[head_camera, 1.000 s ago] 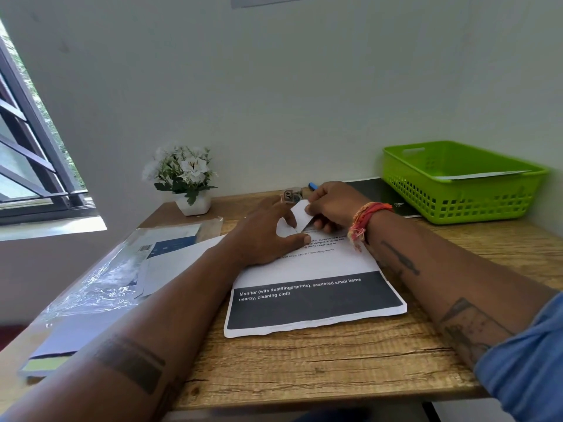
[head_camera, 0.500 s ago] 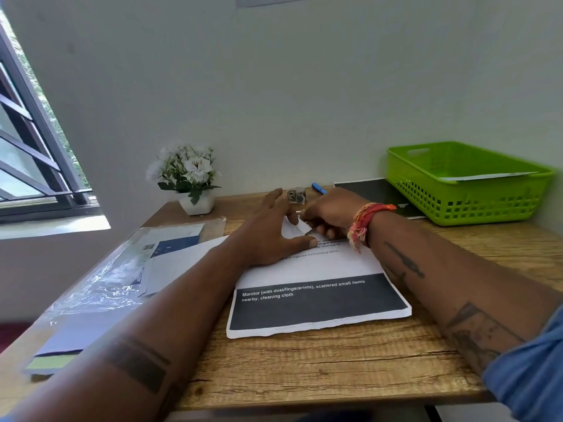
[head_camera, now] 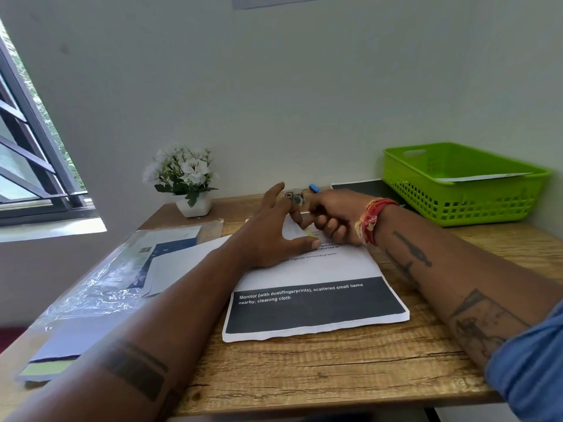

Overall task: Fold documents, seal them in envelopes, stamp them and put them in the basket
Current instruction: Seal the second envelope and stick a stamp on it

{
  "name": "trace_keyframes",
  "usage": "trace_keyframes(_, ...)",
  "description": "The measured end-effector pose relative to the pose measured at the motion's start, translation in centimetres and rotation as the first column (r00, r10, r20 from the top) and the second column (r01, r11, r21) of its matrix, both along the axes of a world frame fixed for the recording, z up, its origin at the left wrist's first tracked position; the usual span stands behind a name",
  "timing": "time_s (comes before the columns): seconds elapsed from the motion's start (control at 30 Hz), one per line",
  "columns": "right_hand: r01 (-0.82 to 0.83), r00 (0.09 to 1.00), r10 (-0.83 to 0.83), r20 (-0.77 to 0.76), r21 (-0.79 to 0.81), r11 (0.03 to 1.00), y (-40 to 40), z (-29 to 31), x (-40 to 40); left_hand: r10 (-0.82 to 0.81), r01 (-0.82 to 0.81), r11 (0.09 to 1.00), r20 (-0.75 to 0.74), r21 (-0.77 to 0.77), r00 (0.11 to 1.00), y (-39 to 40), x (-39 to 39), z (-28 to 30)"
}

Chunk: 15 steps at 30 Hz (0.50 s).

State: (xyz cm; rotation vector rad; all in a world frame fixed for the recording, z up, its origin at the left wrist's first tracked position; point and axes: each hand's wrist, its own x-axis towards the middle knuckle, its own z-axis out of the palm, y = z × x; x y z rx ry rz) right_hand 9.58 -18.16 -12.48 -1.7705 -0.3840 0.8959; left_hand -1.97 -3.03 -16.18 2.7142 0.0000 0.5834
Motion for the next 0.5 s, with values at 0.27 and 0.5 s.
trace_keyframes(0.27, 0.062, 0.927, -0.035, 0.373, -0.059, 0.996, -0.2, -0.3, 0.0, -0.029, 0.029, 1.0, 0.03, 0.0, 0.999, -0.2, 0.0, 0.2)
trace_keyframes(0.5, 0.07, 0.884, 0.012, 0.468, -0.157, 0.985, -0.3, 0.0, -0.5, 0.009, -0.017, 0.997, 0.114, 0.074, 0.993, 0.6, 0.5, -0.3)
